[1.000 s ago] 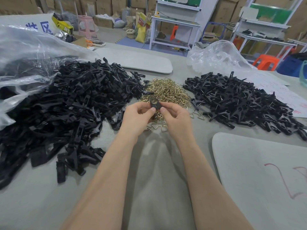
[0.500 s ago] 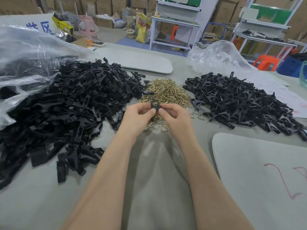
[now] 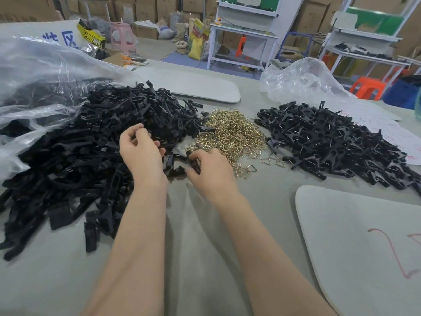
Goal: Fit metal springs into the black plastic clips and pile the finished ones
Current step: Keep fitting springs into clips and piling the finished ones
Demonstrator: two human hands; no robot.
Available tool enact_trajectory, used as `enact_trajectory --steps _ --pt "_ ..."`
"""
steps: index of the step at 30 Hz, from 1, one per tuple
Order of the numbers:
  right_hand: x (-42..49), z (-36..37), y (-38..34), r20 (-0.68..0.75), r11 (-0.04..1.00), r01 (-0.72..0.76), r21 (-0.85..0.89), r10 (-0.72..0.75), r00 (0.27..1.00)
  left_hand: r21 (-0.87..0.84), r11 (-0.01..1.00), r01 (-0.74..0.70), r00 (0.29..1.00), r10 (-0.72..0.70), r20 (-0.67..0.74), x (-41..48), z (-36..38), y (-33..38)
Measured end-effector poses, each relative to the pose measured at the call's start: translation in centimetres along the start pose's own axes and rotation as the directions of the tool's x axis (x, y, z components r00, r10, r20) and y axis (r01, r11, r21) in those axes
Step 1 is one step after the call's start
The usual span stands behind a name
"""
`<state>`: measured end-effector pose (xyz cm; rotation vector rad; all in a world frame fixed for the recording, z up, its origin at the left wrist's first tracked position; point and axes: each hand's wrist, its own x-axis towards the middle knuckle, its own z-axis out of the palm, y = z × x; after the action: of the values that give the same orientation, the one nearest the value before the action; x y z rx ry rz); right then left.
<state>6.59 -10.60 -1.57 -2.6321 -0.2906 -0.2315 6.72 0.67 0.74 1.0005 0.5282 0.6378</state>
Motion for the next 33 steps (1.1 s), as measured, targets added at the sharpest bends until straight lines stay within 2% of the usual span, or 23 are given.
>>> enact_trajectory --steps 3,5,7,9,11,13,14,16,18,20,21,23,27,30,31,32,33 --pt "0.6 0.4 -0.7 -0.082 0.992 -0.082 -0.098 0.074 0.994 0.048 0.999 0.004 1.000 -0.005 0.013 -0.1 0.0 -0.1" --pt "0.9 0.6 -0.8 -0.106 0.992 -0.089 -0.085 0.080 0.991 0.206 0.976 -0.078 0.996 0.068 0.051 -0.1 0.0 -0.3" --pt "1.0 0.7 -0.8 -0.122 0.993 -0.078 -0.086 0.067 0.990 0.438 0.873 -0.214 0.976 0.177 0.124 -0.2 -0.1 -0.5" --pt "0.9 0.8 -0.6 -0.117 0.997 -0.058 -0.047 0.053 0.992 0.627 0.718 -0.302 0.953 0.242 0.182 -0.3 -0.2 -0.8" --pt "0.6 0.5 -0.2 -0.125 0.993 -0.043 0.109 0.056 0.991 0.709 0.602 -0.367 0.929 0.277 0.246 -0.5 -0.2 -1.0" --pt "0.3 -0.3 0.4 -0.156 0.916 -0.011 0.402 0.080 0.985 0.700 0.542 -0.466 0.884 0.322 0.339 -0.9 -0.1 -1.1" --pt "0.2 -0.8 0.8 -0.183 0.850 0.018 0.526 0.092 0.979 0.673 0.543 -0.502 0.865 0.329 0.379 -1.1 0.1 -1.2" --pt "-0.2 -1.8 1.7 -0.243 0.766 0.072 0.639 0.113 0.963 0.614 0.613 -0.498 0.863 0.277 0.423 -1.5 0.5 -1.3" --pt "-0.5 -2.5 2.7 -0.276 0.726 0.093 0.682 0.138 0.951 0.583 0.696 -0.419 0.877 0.145 0.458 -1.9 0.9 -1.5" --pt "-0.8 -2.8 3.3 -0.294 0.704 0.096 0.704 0.165 0.941 0.516 0.816 -0.261 0.856 -0.051 0.515 -2.4 1.3 -1.7" --pt "-0.9 -2.7 3.5 -0.294 0.700 0.090 0.708 0.176 0.939 0.464 0.869 -0.172 0.825 -0.130 0.549 -2.8 1.5 -1.9" --pt "-1.2 -2.3 3.6 -0.283 0.710 0.078 0.700 0.176 0.943 0.400 0.914 -0.063 0.790 -0.199 0.580 -3.2 1.9 -2.3" --pt "-1.2 -1.7 3.7 -0.293 0.816 0.081 0.572 0.111 0.950 0.389 0.921 0.006 0.818 -0.229 0.528 -3.1 2.0 -2.8" --pt "-1.2 -1.7 3.8 -0.302 0.866 0.080 0.494 0.084 0.950 0.398 0.917 -0.014 0.831 -0.210 0.515 -3.1 2.1 -3.1" --pt "-1.2 -1.8 3.7 -0.295 0.859 0.075 0.507 0.091 0.951 0.404 0.912 -0.070 0.829 -0.172 0.532 -3.0 2.1 -3.1" --pt "-1.2 -1.9 3.7 -0.278 0.838 0.066 0.541 0.105 0.955 0.430 0.883 -0.186 0.822 -0.099 0.561 -3.0 2.0 -3.1" --pt "-1.2 -2.1 3.7 -0.255 0.813 0.053 0.580 0.119 0.960 0.471 0.811 -0.346 0.799 -0.008 0.601 -3.0 1.9 -3.1"
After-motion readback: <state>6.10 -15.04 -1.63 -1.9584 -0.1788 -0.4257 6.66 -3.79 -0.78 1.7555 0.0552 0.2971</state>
